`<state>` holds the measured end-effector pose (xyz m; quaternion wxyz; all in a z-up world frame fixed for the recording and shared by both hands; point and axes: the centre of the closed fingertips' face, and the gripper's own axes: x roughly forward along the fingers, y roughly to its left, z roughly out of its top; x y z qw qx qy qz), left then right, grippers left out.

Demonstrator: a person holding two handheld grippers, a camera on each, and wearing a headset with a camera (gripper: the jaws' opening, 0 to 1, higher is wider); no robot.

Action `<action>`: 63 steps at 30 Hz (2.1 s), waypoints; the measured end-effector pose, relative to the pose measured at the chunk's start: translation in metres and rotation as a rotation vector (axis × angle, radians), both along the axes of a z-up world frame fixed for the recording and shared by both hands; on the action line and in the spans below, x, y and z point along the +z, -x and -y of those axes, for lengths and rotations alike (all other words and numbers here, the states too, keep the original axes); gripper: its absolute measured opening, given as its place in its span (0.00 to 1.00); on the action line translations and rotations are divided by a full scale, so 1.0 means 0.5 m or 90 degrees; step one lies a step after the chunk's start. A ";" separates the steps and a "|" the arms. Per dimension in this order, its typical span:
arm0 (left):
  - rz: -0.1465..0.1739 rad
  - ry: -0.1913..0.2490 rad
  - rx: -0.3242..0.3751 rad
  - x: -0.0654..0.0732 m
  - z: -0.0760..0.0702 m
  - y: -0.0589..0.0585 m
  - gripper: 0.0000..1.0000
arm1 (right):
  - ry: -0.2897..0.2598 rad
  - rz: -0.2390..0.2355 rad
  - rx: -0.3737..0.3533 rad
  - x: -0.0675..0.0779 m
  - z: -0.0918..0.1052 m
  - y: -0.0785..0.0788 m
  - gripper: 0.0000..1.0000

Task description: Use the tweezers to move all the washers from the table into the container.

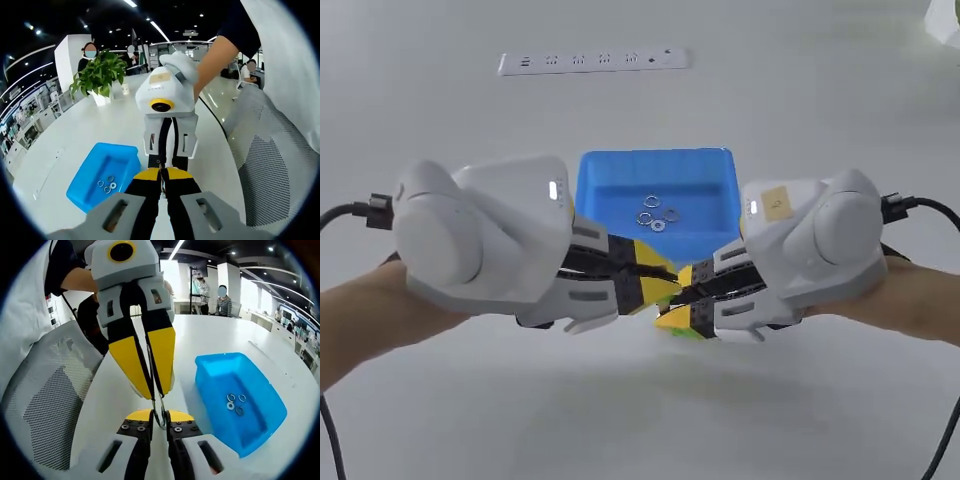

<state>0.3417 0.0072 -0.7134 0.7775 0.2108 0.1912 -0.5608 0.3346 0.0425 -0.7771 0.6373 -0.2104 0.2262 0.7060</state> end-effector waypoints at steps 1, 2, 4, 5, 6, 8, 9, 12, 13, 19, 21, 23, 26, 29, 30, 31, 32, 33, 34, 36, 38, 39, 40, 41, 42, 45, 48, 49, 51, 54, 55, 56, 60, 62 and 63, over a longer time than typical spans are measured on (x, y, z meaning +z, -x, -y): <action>0.000 0.000 0.001 0.000 0.000 0.000 0.06 | 0.001 0.001 0.003 0.000 0.000 0.000 0.11; 0.000 0.000 0.002 0.000 0.000 0.000 0.06 | 0.002 0.001 0.004 0.000 0.000 -0.001 0.10; -0.002 -0.001 0.004 0.000 -0.003 -0.002 0.06 | 0.005 0.019 0.018 -0.001 -0.001 0.000 0.10; -0.002 -0.002 0.004 0.000 -0.004 -0.002 0.06 | 0.004 0.019 0.017 -0.001 -0.002 0.000 0.10; -0.001 -0.004 0.003 -0.001 -0.004 -0.003 0.06 | 0.003 0.018 0.017 -0.001 -0.002 -0.001 0.10; 0.001 -0.006 0.003 0.000 -0.003 -0.002 0.06 | 0.002 0.018 0.017 -0.001 -0.002 -0.001 0.10; -0.001 -0.005 0.004 0.000 -0.002 -0.002 0.06 | 0.002 0.019 0.017 -0.001 -0.002 -0.001 0.10; -0.002 -0.005 0.005 0.001 -0.001 0.000 0.06 | 0.003 0.027 0.016 -0.001 -0.003 -0.001 0.10; -0.004 -0.005 0.005 0.001 -0.001 0.001 0.06 | 0.002 0.026 0.015 -0.001 -0.004 -0.001 0.10; -0.014 -0.002 0.004 0.007 0.000 0.005 0.07 | -0.009 0.030 0.008 0.004 -0.011 0.002 0.10; -0.019 0.000 0.008 0.008 -0.001 0.004 0.07 | -0.010 0.027 0.006 0.005 -0.011 0.002 0.10; -0.018 0.000 0.010 0.007 -0.004 0.003 0.07 | -0.010 0.026 0.006 0.005 -0.011 0.002 0.10; -0.021 -0.001 0.012 0.005 -0.004 0.002 0.07 | -0.008 0.030 0.006 0.004 -0.011 0.000 0.10; -0.026 0.001 0.014 0.004 -0.005 0.001 0.08 | -0.008 0.029 0.005 0.003 -0.011 0.000 0.10; -0.027 -0.001 0.013 0.003 -0.005 0.002 0.08 | -0.009 0.027 0.003 0.004 -0.011 0.000 0.10; -0.029 -0.001 0.013 0.002 -0.005 0.003 0.09 | -0.010 0.025 0.001 0.004 -0.011 -0.001 0.09; -0.029 -0.001 0.012 0.002 -0.005 0.003 0.11 | -0.010 0.026 0.000 0.005 -0.011 -0.002 0.09; -0.032 0.001 0.011 0.002 -0.004 0.005 0.12 | -0.011 0.025 0.000 0.005 -0.010 -0.002 0.09; -0.033 0.002 0.011 0.002 -0.004 0.005 0.13 | -0.011 0.024 0.000 0.005 -0.010 -0.002 0.09; -0.031 -0.001 0.012 0.001 -0.004 0.004 0.13 | -0.012 0.024 -0.003 0.006 -0.010 -0.004 0.09; -0.036 0.001 0.013 0.000 -0.004 0.005 0.15 | -0.013 0.025 -0.004 0.007 -0.010 -0.005 0.09; -0.036 0.000 0.013 0.001 -0.005 0.005 0.15 | -0.013 0.024 -0.005 0.008 -0.010 -0.006 0.09; -0.037 0.000 0.013 0.001 -0.005 0.006 0.15 | -0.014 0.025 -0.006 0.009 -0.009 -0.006 0.09; -0.037 -0.001 0.013 0.000 -0.006 0.006 0.16 | -0.014 0.025 -0.006 0.010 -0.009 -0.006 0.09; -0.039 -0.002 0.013 0.000 -0.008 0.008 0.17 | -0.015 0.025 -0.007 0.011 -0.009 -0.006 0.09; -0.037 -0.005 0.013 0.002 -0.015 0.014 0.18 | -0.015 0.026 -0.006 0.013 -0.008 -0.005 0.09; -0.033 -0.008 0.019 0.006 -0.026 0.018 0.18 | -0.016 0.025 -0.005 0.016 -0.008 -0.004 0.09; -0.031 -0.008 0.022 0.008 -0.030 0.019 0.18 | -0.015 0.026 -0.004 0.017 -0.008 -0.004 0.09; -0.029 -0.004 0.029 0.013 -0.038 0.022 0.18 | -0.018 0.022 -0.008 0.021 -0.006 -0.006 0.09; -0.026 -0.001 0.043 0.021 -0.051 0.024 0.18 | -0.022 0.016 -0.017 0.028 -0.003 -0.013 0.09; -0.027 0.002 0.050 0.024 -0.057 0.025 0.18 | -0.023 0.012 -0.020 0.032 -0.001 -0.016 0.09; -0.027 0.002 0.054 0.025 -0.062 0.026 0.18 | -0.023 0.013 -0.022 0.034 0.000 -0.017 0.09; -0.027 0.003 0.083 0.026 -0.094 0.024 0.19 | -0.027 0.008 -0.027 0.053 0.006 -0.020 0.09; -0.026 -0.001 0.098 0.022 -0.110 0.023 0.20 | -0.026 0.010 -0.023 0.062 0.010 -0.019 0.09; -0.019 -0.006 0.110 0.019 -0.118 0.019 0.22 | -0.023 0.010 -0.020 0.065 0.011 -0.018 0.09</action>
